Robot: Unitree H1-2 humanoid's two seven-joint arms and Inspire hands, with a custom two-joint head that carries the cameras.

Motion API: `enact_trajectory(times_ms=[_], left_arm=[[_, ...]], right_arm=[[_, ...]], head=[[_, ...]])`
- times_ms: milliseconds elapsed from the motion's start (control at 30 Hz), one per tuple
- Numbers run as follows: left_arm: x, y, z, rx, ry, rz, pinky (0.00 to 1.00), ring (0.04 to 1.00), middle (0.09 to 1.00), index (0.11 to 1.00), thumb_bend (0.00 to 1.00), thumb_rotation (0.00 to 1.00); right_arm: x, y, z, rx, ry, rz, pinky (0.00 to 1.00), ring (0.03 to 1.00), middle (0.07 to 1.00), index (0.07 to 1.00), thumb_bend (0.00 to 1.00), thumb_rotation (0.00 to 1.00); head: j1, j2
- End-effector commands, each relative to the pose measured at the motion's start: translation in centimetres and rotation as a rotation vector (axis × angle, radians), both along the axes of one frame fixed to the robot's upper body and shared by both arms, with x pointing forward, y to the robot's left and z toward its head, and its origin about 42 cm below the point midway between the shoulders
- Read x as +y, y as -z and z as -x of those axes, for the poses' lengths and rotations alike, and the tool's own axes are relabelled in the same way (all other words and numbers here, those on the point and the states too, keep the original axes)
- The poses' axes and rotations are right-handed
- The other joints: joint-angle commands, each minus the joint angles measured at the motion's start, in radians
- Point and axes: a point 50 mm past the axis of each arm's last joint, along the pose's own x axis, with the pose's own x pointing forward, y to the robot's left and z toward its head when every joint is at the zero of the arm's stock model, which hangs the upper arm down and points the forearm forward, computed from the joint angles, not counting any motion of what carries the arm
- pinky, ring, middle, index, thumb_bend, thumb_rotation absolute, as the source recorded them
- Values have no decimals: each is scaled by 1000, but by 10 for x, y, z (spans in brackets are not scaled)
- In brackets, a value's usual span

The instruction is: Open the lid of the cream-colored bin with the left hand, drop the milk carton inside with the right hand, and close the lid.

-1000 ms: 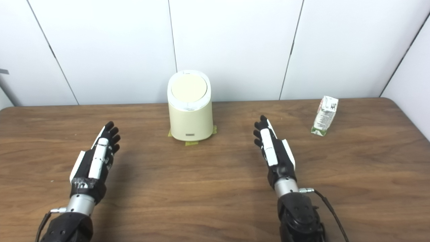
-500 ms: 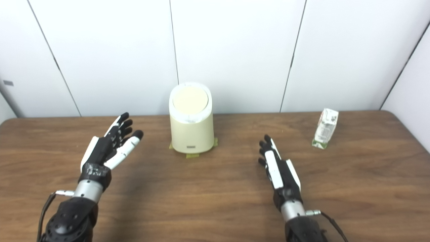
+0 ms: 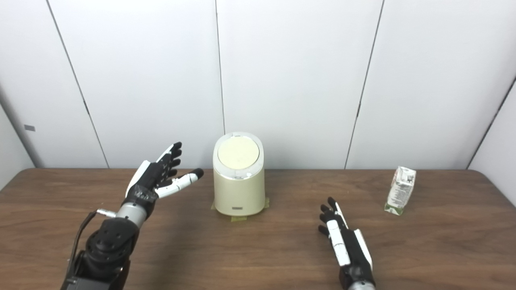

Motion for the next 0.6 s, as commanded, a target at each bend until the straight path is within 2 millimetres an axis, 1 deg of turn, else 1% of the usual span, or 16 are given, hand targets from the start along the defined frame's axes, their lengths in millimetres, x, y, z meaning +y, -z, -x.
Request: enact_trajectory(times_ms=[0,100,267,300,400,567], left_arm=[[-9,-40,-20,-112,28,-41,906,967,988,1000,775,303],[-14,-46,-34,-113,27,-77,884,958,986,1000,806,275],[-26,-58,-54,-122,29,-131,850,951,978,997,845,271],[-28,-60,-56,-123,29,-136,831,949,977,994,851,272],[-35,-66,-66,-127,38,-159,814,947,977,991,842,279],[-46,-73,-77,-119,55,-183,825,961,993,999,834,264]], right_arm=[[1,-5,-5,-30,-13,14,899,937,952,996,553,1000],[0,-3,-5,-33,-13,14,899,935,951,997,561,1000],[1,-4,-4,-36,-13,10,886,934,948,997,576,1000],[1,-4,-4,-36,-14,9,891,936,949,998,581,1000],[2,-4,-4,-36,-17,-1,902,940,952,1000,591,1000],[5,-5,-4,-34,-13,-9,912,940,949,999,584,1000]], head=[[0,-2],[-2,-3],[-5,-1],[-6,-1],[-8,3],[-13,10]])
